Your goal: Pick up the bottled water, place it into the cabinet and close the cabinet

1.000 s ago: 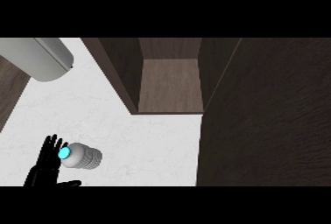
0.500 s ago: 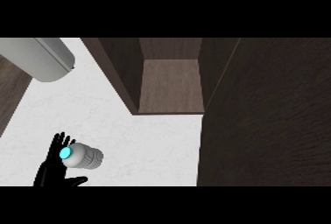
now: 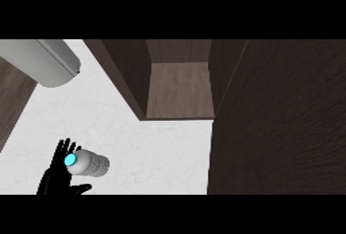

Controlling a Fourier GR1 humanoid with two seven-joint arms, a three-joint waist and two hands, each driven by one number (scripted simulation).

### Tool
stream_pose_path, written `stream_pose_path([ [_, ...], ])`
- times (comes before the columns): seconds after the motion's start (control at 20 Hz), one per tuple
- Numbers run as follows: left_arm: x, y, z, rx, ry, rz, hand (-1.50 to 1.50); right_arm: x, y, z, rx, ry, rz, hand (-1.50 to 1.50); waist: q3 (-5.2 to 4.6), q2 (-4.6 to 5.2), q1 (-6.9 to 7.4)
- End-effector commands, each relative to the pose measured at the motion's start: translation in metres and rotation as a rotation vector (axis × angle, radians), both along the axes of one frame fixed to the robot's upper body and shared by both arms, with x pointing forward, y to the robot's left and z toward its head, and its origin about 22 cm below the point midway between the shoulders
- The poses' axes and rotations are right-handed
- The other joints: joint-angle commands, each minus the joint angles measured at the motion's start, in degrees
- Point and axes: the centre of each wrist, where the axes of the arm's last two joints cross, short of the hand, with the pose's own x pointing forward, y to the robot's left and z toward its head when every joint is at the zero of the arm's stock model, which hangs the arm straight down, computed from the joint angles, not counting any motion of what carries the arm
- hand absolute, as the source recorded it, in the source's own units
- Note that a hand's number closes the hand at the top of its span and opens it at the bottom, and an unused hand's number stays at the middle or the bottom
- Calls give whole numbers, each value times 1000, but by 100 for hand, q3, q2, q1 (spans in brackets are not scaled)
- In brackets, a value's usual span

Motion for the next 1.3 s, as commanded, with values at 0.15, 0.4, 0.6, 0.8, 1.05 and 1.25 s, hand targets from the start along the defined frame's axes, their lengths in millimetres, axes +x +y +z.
stream_pose_path([
  [0.15, 18, -21, -6, -122, 1, -64, -150, 12, 7, -6, 2, 18, 5, -150, -168, 84, -49],
  [0.4, 29, -33, -3, -166, -17, -115, -150, 9, 10, -3, 6, 15, 21, -150, -168, 77, -64],
  [0.6, 38, -60, -5, -164, -43, -156, -150, 10, 9, -13, 16, 36, 12, -150, -160, 66, -51],
  [0.8, 43, -65, -2, -165, -55, -206, 150, 13, 3, -12, 11, 22, 7, -150, -157, 61, -36],
  [1.05, 32, -62, -8, -207, -93, -183, 150, 8, 8, 3, 3, 14, -2, -150, -162, 61, -33],
  [1.25, 31, -54, -8, -150, -93, -166, 150, 24, -1, 6, 5, 22, 15, -150, -158, 67, 2],
])
